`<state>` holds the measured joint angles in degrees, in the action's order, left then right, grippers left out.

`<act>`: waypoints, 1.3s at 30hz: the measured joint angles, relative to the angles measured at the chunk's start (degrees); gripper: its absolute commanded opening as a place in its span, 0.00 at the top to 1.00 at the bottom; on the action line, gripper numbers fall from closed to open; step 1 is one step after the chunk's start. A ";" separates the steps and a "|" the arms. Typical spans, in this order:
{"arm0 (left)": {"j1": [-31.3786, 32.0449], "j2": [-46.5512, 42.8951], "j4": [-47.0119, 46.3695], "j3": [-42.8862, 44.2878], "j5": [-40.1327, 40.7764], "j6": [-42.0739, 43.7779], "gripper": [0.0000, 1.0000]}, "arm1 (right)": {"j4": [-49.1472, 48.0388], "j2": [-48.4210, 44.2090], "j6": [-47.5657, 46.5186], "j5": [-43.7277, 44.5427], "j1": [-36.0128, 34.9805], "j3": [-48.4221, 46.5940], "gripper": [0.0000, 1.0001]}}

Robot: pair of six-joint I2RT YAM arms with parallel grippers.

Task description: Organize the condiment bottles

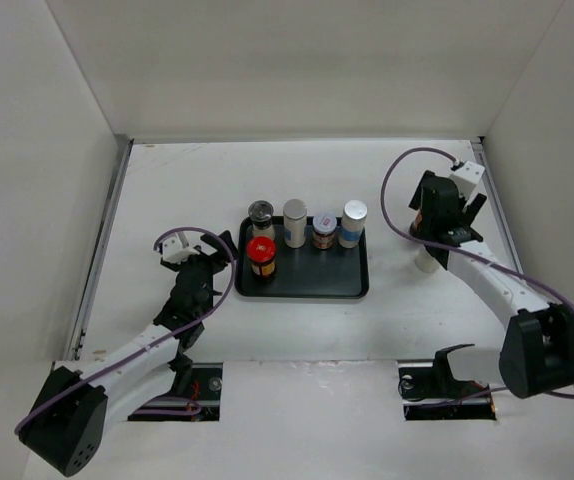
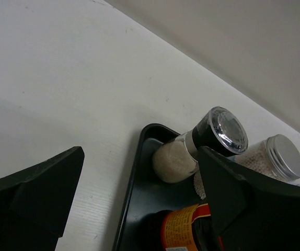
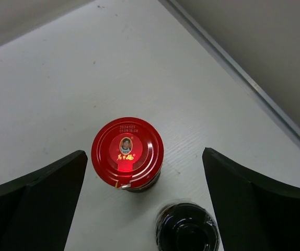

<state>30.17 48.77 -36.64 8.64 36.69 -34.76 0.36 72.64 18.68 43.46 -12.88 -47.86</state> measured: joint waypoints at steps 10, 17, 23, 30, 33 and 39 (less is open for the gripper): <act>0.00 -0.57 0.02 0.00 -1.11 -0.35 0.08 | 6.64 7.78 -0.90 -10.73 5.11 -8.39 0.01; -0.09 -0.37 -0.04 0.00 -1.27 -0.66 0.07 | 7.74 13.81 -0.90 -15.19 6.60 -8.79 0.10; -0.11 0.52 -0.02 0.00 -1.38 -0.79 0.07 | 8.15 16.74 -0.63 -17.07 6.62 -9.11 0.32; -0.15 0.50 0.00 0.00 -1.38 -0.87 0.06 | 5.35 16.31 -1.09 -15.34 5.92 -8.28 0.45; -0.15 0.48 0.00 0.00 -1.36 -0.87 0.05 | 3.89 14.36 -2.25 -14.25 4.24 -8.11 0.46; -0.15 0.02 0.00 0.00 -1.38 -1.03 0.00 | 2.82 2.95 -3.56 -10.80 -2.21 -7.89 0.47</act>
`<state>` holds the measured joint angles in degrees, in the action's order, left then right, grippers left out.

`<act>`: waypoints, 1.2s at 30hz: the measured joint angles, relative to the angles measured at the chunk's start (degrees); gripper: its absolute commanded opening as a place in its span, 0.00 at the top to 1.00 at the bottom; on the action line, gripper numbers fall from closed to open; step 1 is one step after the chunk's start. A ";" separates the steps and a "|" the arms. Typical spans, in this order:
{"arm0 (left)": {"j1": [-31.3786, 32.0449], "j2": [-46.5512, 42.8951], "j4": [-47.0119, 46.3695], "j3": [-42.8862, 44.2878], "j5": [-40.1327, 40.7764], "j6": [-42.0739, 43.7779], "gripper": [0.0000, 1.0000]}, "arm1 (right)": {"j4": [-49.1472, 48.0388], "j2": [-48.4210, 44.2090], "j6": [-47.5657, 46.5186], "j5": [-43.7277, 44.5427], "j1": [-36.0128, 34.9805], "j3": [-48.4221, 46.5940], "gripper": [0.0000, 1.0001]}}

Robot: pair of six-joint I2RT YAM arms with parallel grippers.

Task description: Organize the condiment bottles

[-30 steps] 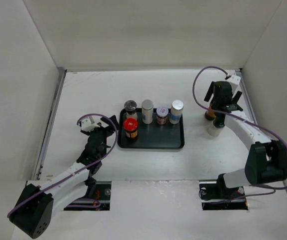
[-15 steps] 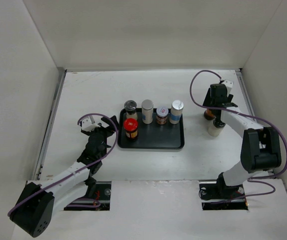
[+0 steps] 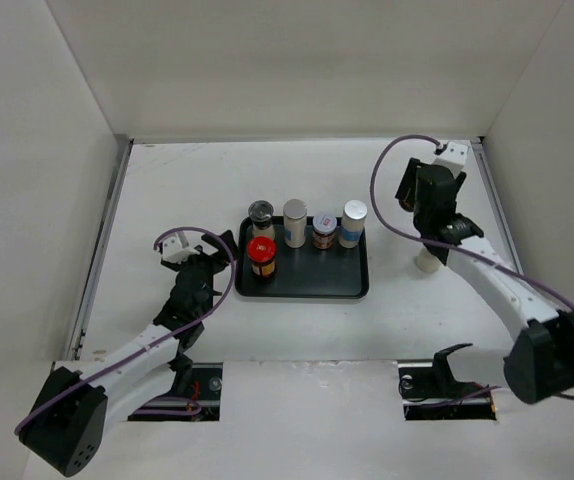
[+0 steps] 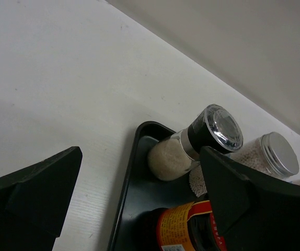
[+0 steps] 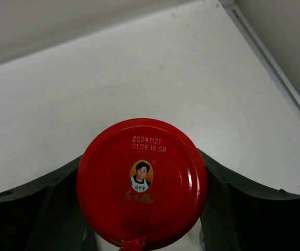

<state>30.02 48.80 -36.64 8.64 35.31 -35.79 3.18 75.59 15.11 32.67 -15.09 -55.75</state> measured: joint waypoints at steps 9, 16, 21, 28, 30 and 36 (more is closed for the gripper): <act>-0.39 -0.37 -0.02 0.00 0.28 -0.04 0.00 | 4.37 -18.69 -3.74 9.11 -24.72 0.07 0.47; -0.70 -0.52 -0.02 0.00 1.55 -0.07 0.00 | 4.57 -13.70 -4.13 9.94 -42.71 0.09 0.47; -0.74 -1.07 -0.02 -0.02 2.10 -0.07 0.00 | -1.18 -1.01 -1.99 6.86 -43.87 0.37 0.47; -0.76 -1.16 -0.02 -0.02 2.25 -0.07 0.00 | -7.19 11.04 0.46 5.03 -43.87 1.16 0.47; -0.87 -1.14 -0.02 -0.04 2.25 -0.07 0.00 | -8.46 12.20 2.05 5.01 -43.91 2.10 0.47; -1.05 -0.96 -0.04 -0.04 2.32 -0.07 0.00 | -11.87 15.43 5.29 5.92 -45.75 4.39 0.41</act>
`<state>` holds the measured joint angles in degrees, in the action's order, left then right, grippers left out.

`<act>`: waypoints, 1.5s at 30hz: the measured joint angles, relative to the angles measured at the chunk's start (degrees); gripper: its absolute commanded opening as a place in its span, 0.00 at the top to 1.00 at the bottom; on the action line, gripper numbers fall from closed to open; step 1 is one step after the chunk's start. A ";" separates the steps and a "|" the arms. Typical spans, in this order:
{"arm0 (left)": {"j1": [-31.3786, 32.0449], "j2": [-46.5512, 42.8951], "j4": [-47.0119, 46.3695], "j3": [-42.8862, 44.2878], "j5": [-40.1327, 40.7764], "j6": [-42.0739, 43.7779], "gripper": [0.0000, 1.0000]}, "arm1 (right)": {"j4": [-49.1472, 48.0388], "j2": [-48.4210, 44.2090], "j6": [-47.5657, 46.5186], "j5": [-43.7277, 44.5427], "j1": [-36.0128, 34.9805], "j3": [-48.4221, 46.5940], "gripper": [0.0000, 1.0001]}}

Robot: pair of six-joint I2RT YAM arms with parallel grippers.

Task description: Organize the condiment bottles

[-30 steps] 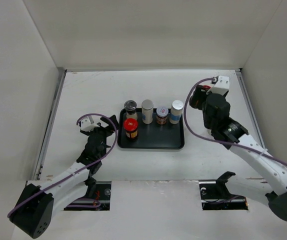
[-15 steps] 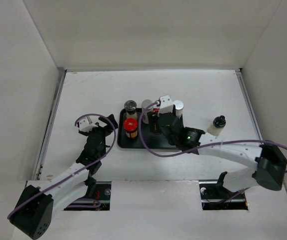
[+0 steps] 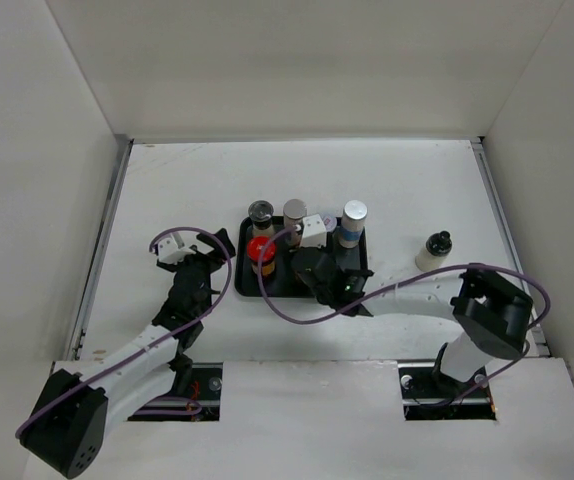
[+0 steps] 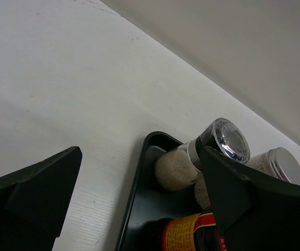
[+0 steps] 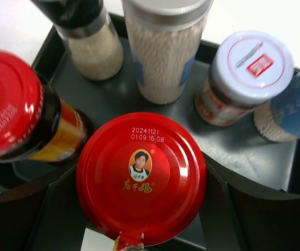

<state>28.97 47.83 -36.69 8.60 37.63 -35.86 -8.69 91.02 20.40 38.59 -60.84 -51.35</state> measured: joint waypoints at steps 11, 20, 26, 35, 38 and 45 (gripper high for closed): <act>-0.09 -1.25 0.02 -0.28 0.09 -0.07 0.00 | -3.52 -2.64 3.19 4.87 -2.25 2.10 0.01; -0.07 -4.63 0.07 -1.33 2.38 -0.26 0.00 | 5.16 -32.50 4.96 18.99 9.29 10.03 0.00; 0.70 -3.15 0.00 -1.36 2.73 -0.52 0.00 | 20.11 -38.84 11.89 20.41 28.81 13.77 0.00; 0.68 -2.56 0.04 -1.36 2.69 -0.66 0.00 | 23.06 -31.85 13.53 9.64 38.84 16.83 0.03; 0.66 -2.78 -0.11 -1.36 2.69 -0.66 0.00 | 22.51 -30.56 13.60 7.50 41.62 16.92 0.07; 0.66 -2.49 0.00 -1.36 2.67 -0.94 0.00 | 18.97 -24.33 13.73 4.39 45.09 16.90 0.31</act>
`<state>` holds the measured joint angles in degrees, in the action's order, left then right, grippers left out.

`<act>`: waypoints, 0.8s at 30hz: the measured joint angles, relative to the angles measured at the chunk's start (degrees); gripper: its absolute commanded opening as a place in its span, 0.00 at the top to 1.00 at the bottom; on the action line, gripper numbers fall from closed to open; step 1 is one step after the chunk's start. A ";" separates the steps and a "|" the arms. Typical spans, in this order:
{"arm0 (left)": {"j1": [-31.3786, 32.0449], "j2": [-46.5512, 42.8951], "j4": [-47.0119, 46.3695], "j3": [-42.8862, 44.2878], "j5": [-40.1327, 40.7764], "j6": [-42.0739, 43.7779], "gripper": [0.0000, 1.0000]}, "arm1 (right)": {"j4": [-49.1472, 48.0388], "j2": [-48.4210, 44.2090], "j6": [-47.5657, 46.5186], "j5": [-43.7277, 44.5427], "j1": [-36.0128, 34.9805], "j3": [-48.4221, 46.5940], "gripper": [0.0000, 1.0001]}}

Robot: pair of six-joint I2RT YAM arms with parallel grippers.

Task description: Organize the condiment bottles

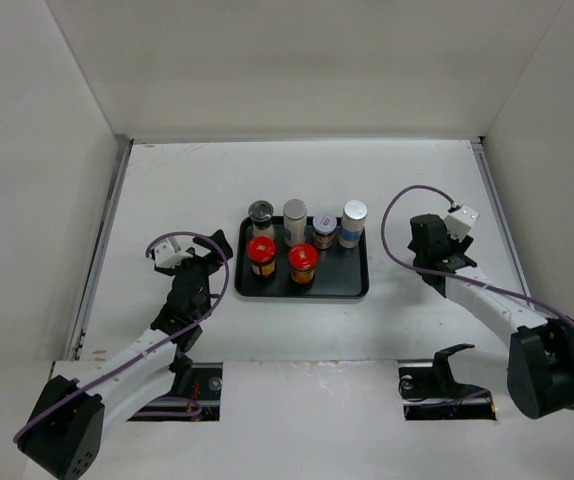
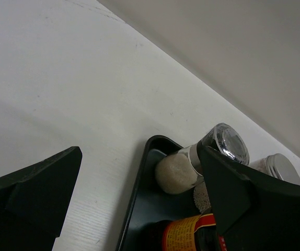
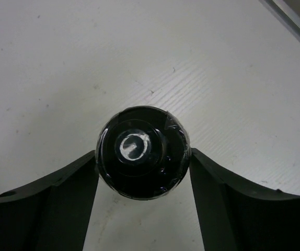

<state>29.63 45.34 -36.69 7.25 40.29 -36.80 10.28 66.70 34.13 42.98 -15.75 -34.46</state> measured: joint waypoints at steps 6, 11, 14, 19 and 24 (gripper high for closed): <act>-0.09 -0.02 0.04 0.00 -0.07 -0.15 0.00 | -1.05 0.76 -0.28 0.87 -1.40 -0.26 0.39; -0.37 -0.35 0.04 0.00 -0.15 -0.28 0.00 | 2.40 -6.62 -1.31 2.86 -11.45 -0.26 0.41; -0.37 0.26 0.04 0.00 -0.17 -0.35 0.00 | 4.20 -10.97 -0.46 3.52 -20.52 -0.76 0.41; -0.81 2.64 0.33 0.00 0.00 -1.46 0.00 | 3.58 -6.12 1.31 2.99 -32.85 -3.82 0.41; -2.62 2.73 5.11 1.01 0.46 -3.48 0.00 | -3.52 5.44 0.09 0.42 -37.94 -4.98 0.41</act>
<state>27.00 48.07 -31.57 8.25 40.75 -40.27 6.76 72.14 34.22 43.40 -53.69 -39.44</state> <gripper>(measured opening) 0.997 0.698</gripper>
